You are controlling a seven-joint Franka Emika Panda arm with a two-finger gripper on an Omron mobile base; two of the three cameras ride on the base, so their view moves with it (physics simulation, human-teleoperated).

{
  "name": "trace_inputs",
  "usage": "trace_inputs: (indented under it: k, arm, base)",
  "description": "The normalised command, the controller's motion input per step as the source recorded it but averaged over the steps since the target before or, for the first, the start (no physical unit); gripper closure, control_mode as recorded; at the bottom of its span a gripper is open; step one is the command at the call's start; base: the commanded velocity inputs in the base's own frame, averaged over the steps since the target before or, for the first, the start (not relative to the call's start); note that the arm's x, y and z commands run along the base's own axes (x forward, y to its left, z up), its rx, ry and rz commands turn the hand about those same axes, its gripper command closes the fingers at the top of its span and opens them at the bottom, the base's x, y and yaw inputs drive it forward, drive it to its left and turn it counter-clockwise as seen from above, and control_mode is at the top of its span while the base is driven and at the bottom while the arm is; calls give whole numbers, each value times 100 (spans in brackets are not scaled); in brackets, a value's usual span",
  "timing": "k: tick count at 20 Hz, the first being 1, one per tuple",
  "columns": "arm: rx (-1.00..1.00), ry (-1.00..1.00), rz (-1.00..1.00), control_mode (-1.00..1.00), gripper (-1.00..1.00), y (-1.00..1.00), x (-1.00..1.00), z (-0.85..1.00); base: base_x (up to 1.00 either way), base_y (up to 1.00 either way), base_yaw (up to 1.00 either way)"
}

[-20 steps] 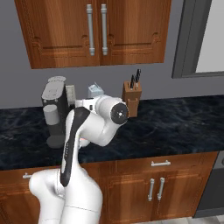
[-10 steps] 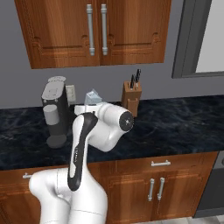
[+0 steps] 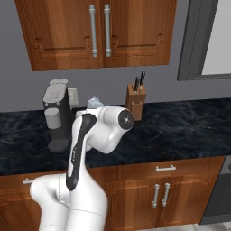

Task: Take a sugar cube from the saucer and place it inside the coffee. Then, grab milk from the fridge and place it next to the coffee on the counter to sweeten the coffee.

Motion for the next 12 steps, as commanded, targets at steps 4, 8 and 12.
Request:
trace_inputs:
  k: [4, 8, 12]
  arm:
    - [-20, -9, 3, -100, 100, -7, 17, -26]
    - [-16, -16, 9, -100, 100, -23, 26, -23]
    - [-7, -14, 23, -100, 100, -58, 26, -10]
  base:
    - [0, 0, 0]
    - [0, 0, 0]
    - [0, 0, 0]
